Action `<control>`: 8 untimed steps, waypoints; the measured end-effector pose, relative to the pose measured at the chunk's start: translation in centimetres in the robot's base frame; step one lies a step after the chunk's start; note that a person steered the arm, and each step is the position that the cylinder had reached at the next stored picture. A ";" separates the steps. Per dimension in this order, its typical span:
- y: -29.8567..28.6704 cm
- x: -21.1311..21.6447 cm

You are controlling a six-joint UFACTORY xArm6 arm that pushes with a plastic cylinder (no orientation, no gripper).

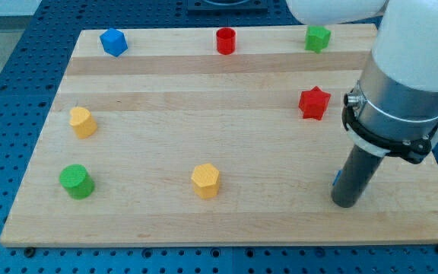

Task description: Move your arm to the center

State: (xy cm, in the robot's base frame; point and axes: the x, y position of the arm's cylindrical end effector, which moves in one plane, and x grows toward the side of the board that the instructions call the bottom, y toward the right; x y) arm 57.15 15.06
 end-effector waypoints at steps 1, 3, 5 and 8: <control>0.0 0.0; -0.1 -0.1; -4.1 -0.1; -10.0 0.1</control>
State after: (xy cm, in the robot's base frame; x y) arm 57.21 5.07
